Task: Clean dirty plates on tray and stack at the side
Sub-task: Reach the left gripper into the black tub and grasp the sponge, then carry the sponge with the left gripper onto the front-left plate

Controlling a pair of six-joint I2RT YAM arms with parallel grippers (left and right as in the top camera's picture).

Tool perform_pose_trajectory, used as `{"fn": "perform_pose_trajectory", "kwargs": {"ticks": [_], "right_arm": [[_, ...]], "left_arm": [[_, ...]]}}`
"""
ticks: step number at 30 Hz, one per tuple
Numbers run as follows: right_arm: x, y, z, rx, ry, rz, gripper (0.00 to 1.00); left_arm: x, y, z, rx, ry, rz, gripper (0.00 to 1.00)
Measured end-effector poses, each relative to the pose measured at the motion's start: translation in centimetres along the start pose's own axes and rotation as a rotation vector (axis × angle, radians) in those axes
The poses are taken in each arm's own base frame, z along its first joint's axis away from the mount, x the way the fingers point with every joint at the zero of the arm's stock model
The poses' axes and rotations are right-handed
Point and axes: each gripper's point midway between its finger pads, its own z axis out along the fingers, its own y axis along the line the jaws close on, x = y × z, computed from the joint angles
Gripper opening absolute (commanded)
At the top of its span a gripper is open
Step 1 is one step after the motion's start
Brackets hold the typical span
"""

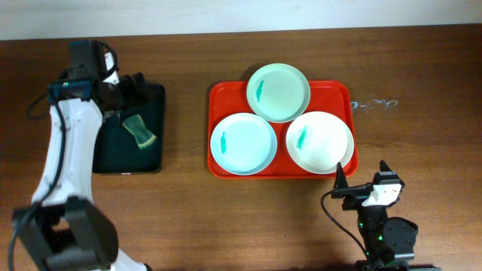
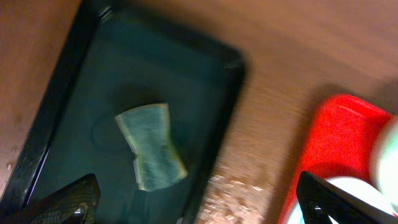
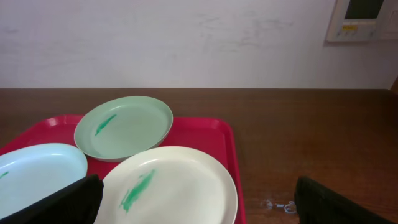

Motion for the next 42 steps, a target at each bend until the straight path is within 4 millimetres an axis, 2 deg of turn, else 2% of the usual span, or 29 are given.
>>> {"fn": "perform_pose_trajectory", "kwargs": {"ticks": [4,6,7,11,12,14,15,22,25,29,31,33,35,36,38,39,40,42], "right_arm": [[0.0,0.0,0.0,0.000,0.000,0.001,0.98],[0.0,0.0,0.0,0.000,0.000,0.000,0.98],[0.0,0.0,0.0,0.000,0.000,0.001,0.98],[0.0,0.0,0.0,0.000,0.000,0.000,0.98],[0.0,0.0,0.0,0.000,0.000,0.001,0.98],[0.0,0.0,0.0,0.000,0.000,0.000,0.99],[0.0,0.0,0.0,0.000,-0.001,0.000,0.98],[0.0,0.0,0.0,0.000,0.000,0.000,0.98],[0.0,0.0,0.0,0.000,-0.001,0.000,0.98],[0.0,0.0,0.0,0.000,0.000,0.001,0.98],[0.0,0.0,0.0,0.000,0.000,0.000,0.98],[0.0,0.0,0.0,0.000,0.000,0.000,0.98],[0.0,0.0,0.0,0.000,0.000,0.001,0.98],[0.0,0.0,0.0,0.000,0.000,0.000,0.98],[0.0,0.0,0.0,0.000,0.000,0.001,0.99],[0.0,0.0,0.0,0.000,0.000,0.001,0.98],[0.0,0.0,0.0,0.000,0.000,0.000,0.98],[0.0,0.0,0.0,0.000,0.000,0.000,0.98]], "left_arm": [[2.4,2.3,5.7,-0.085,0.143,-0.082,0.98],[3.7,3.0,8.0,-0.113,0.200,-0.099,0.78],[4.7,3.5,9.6,-0.135,0.240,-0.118,0.73],[6.1,5.1,12.4,-0.208,0.286,-0.130,0.71],[6.1,5.4,12.6,-0.219,0.286,-0.130,0.61],[6.1,5.7,12.8,-0.236,0.281,-0.133,0.15],[6.2,5.7,13.0,-0.238,0.283,-0.137,0.00],[6.3,5.7,13.2,-0.241,0.285,-0.136,0.00],[6.8,5.7,12.0,-0.259,0.337,-0.137,0.00],[5.4,4.6,9.3,-0.225,0.318,-0.141,0.00],[4.8,4.4,9.2,-0.211,0.282,-0.139,0.00],[5.9,4.1,9.5,-0.187,0.322,-0.126,0.00],[6.4,3.1,9.0,-0.124,0.352,-0.109,0.00],[6.5,2.0,8.1,-0.067,0.362,-0.100,0.00],[5.4,-0.8,4.7,0.052,0.309,-0.051,0.00],[5.0,-3.2,1.4,0.130,0.265,0.010,0.00],[5.2,-5.5,-1.1,0.182,0.236,0.067,0.00],[6.9,-10.0,-3.4,0.263,0.225,0.184,0.00]]}}
